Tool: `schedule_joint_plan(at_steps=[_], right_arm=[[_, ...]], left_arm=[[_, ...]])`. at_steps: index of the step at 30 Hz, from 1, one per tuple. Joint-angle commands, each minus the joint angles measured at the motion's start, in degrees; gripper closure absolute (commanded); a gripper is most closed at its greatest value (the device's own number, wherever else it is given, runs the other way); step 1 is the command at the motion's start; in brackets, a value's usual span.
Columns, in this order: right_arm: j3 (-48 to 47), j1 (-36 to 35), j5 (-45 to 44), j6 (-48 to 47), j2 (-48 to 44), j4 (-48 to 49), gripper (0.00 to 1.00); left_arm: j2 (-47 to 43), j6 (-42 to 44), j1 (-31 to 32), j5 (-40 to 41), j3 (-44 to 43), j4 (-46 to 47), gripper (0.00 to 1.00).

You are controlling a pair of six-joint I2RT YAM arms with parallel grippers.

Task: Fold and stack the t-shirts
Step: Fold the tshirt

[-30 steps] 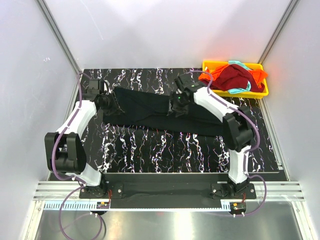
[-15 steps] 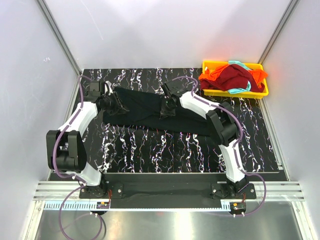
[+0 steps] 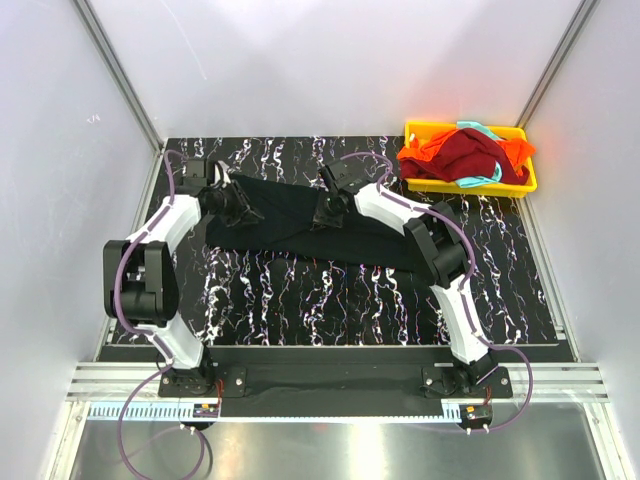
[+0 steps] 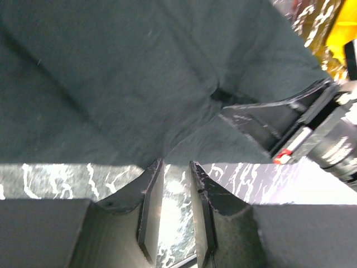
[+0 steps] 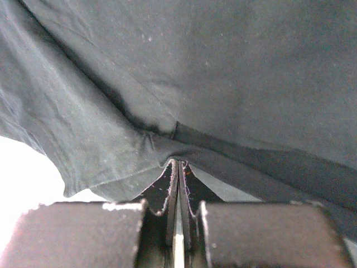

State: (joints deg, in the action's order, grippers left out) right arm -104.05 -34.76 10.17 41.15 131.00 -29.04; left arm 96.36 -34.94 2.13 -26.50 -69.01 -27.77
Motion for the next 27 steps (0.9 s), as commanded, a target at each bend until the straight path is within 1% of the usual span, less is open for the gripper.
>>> schedule_joint_plan(at_steps=[1, 4, 6, 7, 10, 12, 16, 20, 27], right_arm=[[1.12, -0.39, -0.42, 2.18, -0.83, 4.25, 0.94], [1.57, -0.48, -1.91, 2.19, -1.10, 4.78, 0.95], [2.44, -0.57, -0.86, 2.10, -2.14, 4.87, 0.95], [5.06, -0.66, -0.86, 2.88, -2.85, 5.22, 0.95], [9.03, -1.18, -0.77, 2.89, -5.04, 8.03, 0.95], [9.48, -1.71, -0.60, 3.06, -5.49, 8.73, 0.95], [9.31, -2.41, -1.03, 3.50, -6.02, 9.17, 0.95], [7.64, -2.77, 0.55, 4.73, -4.00, 9.35, 0.95], [4.30, -3.29, -1.73, 5.79, -1.36, 9.61, 0.95]], left_arm=[[2.25, -1.44, 0.15, -3.29, -4.54, 3.51, 0.71], [3.75, -1.89, 0.15, -4.26, -5.60, 3.86, 0.72], [4.19, -2.06, 0.24, -4.44, -5.96, 4.12, 0.73], [4.10, -2.06, 0.15, -4.35, -6.04, 4.13, 0.73], [3.84, -1.98, 0.24, -4.08, -5.87, 4.30, 0.73], [4.19, -2.06, 0.24, -4.43, -5.70, 4.48, 0.73], [4.54, -1.98, 0.15, -4.70, -5.78, 4.65, 0.73], [4.45, -1.89, 0.15, -4.79, -5.61, 4.74, 0.73], [4.19, -1.62, 0.15, -5.23, -4.55, 4.65, 0.73]])
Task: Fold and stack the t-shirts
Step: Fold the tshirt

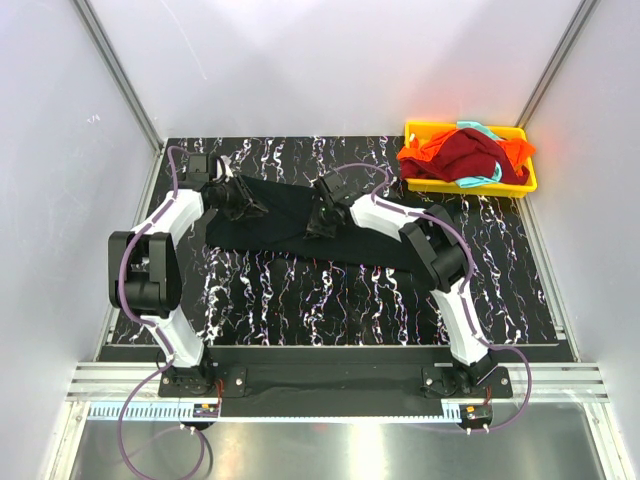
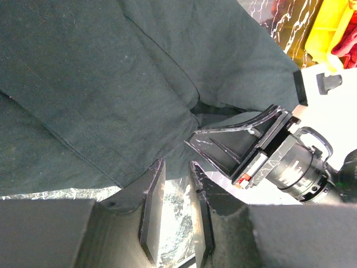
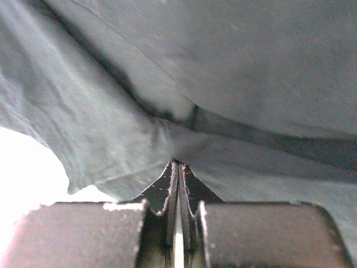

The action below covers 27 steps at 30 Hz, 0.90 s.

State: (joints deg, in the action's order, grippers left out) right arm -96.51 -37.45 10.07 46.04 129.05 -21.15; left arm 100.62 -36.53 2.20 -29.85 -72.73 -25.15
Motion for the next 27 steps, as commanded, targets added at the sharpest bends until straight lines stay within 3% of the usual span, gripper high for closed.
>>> schedule_joint_plan(at_steps=[1, 11, 27], right_arm=[[-3.94, -0.43, -2.41, 0.80, 0.67, 1.81, 0.95], [-7.11, 2.73, -3.47, 0.72, 3.92, 1.90, 0.95], [-7.20, 3.61, 1.71, 0.71, 4.10, 3.13, 0.94]], left_arm=[[0.02, -0.03, 0.09, -1.71, -0.57, 2.03, 0.73], [0.10, -0.12, 0.18, -1.36, -0.48, 2.03, 0.73], [9.95, -2.31, 2.81, -1.54, -8.48, 2.73, 0.72]])
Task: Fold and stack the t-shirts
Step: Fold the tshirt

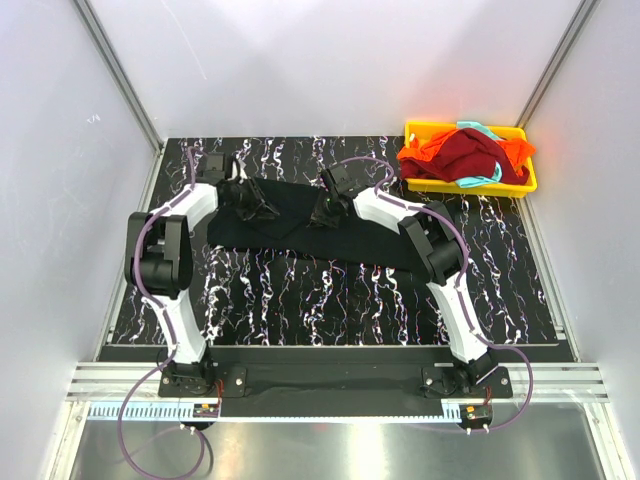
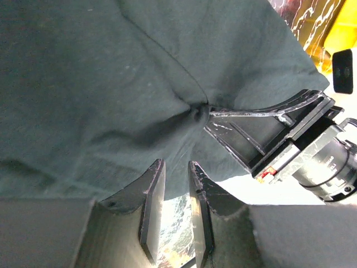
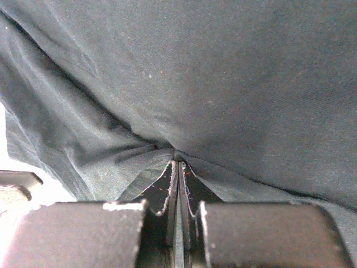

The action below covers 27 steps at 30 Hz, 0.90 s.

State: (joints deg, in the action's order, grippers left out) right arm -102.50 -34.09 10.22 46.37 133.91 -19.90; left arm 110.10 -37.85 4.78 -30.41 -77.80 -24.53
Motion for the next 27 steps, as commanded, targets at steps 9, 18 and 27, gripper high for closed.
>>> schedule_joint_plan(at_steps=[9, 18, 27], right_arm=[[0.99, 0.07, 3.93, 3.64, -2.51, 4.78, 0.94], [-0.86, 1.65, 2.62, 4.08, 0.04, 5.14, 0.94], [-2.70, 3.85, 4.10, 3.82, 2.23, 5.14, 0.94]], left_arm=[[6.00, -2.06, 2.51, -2.46, -5.35, 2.91, 0.72], [5.91, -1.44, 4.01, -2.81, -1.31, 3.44, 0.72], [5.73, -1.53, 5.42, -3.77, 2.83, 5.02, 0.73]])
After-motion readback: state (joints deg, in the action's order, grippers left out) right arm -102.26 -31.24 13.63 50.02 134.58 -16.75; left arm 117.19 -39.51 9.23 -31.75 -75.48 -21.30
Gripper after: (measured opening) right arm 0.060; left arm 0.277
